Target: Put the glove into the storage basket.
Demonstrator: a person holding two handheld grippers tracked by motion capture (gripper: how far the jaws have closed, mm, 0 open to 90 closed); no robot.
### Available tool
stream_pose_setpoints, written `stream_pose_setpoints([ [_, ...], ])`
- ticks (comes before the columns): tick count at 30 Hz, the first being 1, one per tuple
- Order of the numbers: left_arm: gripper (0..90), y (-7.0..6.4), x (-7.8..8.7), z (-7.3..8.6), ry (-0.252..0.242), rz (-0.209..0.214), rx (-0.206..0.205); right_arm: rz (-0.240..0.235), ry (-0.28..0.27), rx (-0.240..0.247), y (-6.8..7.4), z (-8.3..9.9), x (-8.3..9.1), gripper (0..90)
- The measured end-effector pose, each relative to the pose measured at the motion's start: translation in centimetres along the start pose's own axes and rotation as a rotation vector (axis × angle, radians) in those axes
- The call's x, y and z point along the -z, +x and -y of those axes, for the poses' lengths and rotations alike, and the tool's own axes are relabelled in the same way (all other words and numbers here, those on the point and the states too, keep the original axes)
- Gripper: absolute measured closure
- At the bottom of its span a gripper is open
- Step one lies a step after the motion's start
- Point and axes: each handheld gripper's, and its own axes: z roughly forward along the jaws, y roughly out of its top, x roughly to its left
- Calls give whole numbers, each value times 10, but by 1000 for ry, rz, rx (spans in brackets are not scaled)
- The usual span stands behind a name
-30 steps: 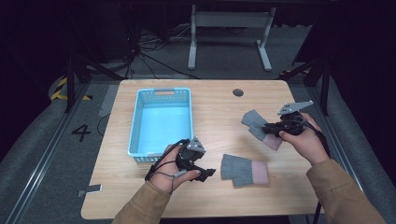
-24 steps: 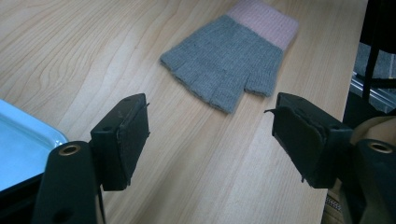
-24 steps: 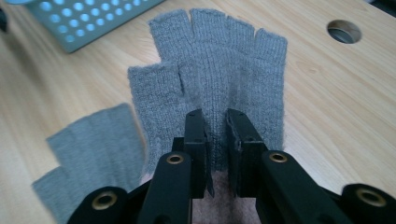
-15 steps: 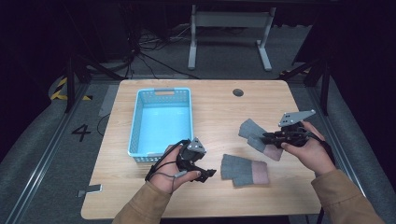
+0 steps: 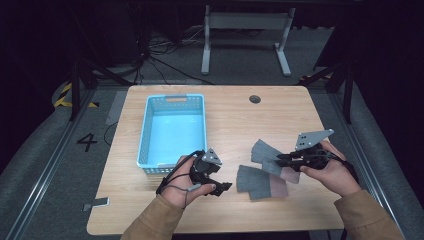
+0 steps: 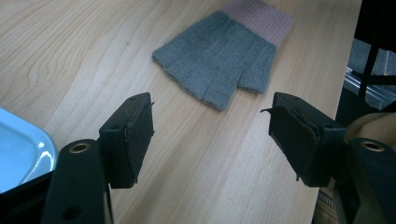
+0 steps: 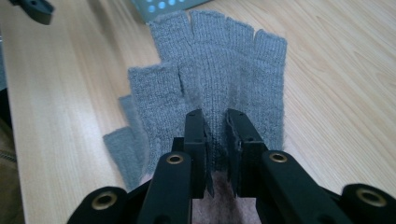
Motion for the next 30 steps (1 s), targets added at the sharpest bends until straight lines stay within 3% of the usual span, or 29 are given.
stream_pose_setpoints([
  [11, 298, -1, -2, 0, 5, -1, -7, -66, -3, 42, 17, 13, -18, 799],
  [16, 277, 0, -2, 0, -1, -10, 0, -70, -49, 35, 19, 19, -20, 799],
  [17, 277, 0, -2, 0, -2, -9, -2, -74, -29, 43, 19, 19, -22, 799],
  [30, 224, 3, 0, 0, -22, -29, -12, -79, 3, 70, 23, 23, -32, 799],
])
